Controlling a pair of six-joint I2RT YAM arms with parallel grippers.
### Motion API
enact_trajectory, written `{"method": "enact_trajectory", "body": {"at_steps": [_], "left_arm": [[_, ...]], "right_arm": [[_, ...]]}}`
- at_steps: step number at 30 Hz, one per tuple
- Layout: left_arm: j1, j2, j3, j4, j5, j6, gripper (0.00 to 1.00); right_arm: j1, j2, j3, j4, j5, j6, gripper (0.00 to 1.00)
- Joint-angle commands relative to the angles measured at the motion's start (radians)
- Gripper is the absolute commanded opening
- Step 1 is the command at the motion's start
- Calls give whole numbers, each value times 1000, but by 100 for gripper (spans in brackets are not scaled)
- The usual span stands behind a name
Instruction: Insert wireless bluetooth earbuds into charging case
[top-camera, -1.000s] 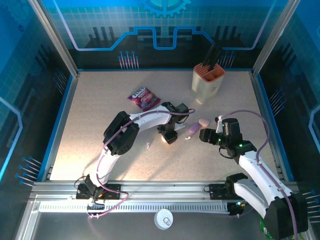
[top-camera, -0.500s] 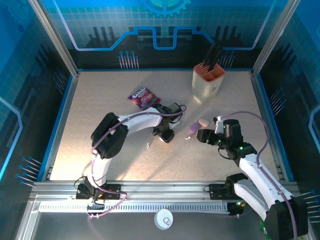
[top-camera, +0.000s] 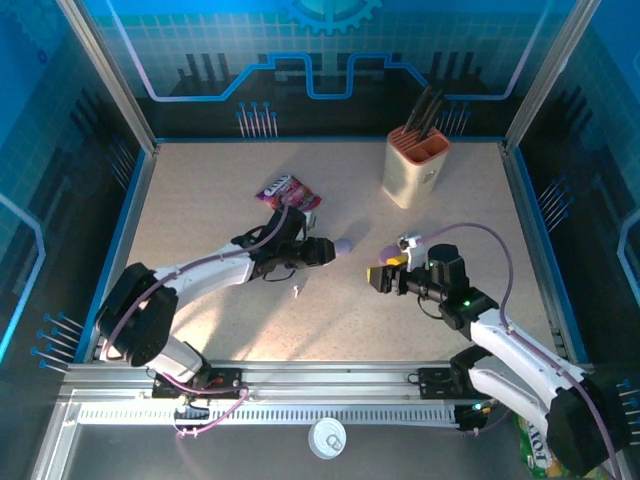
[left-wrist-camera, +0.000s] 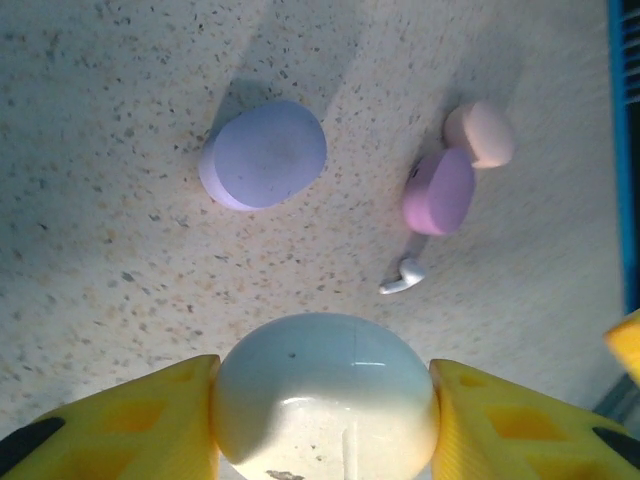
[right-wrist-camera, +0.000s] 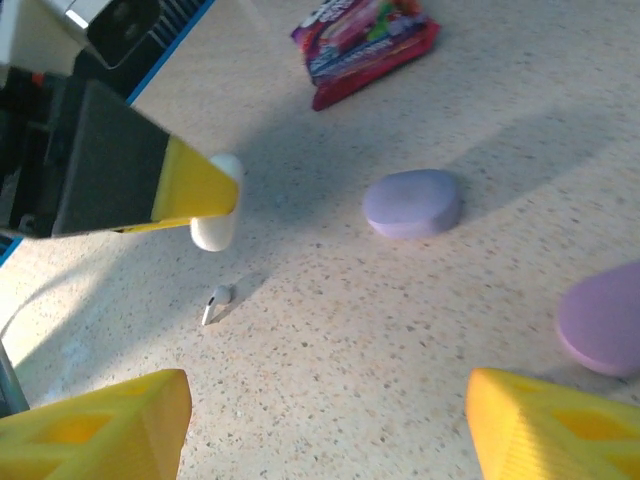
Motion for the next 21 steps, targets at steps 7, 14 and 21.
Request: {"method": "enact_trajectory", "body": {"at_steps": [7, 14, 21], "left_arm": [[-9, -137, -236, 481, 19, -591, 47], [-8, -151, -267, 557, 32, -678, 47], [-10, -174, -269, 533, 33, -660, 47]], "right_arm": [[185, 130, -1, 365, 145, -174, 75], [236, 277, 42, 511, 149, -183, 74], [265, 391, 102, 583, 150, -185, 72]]}}
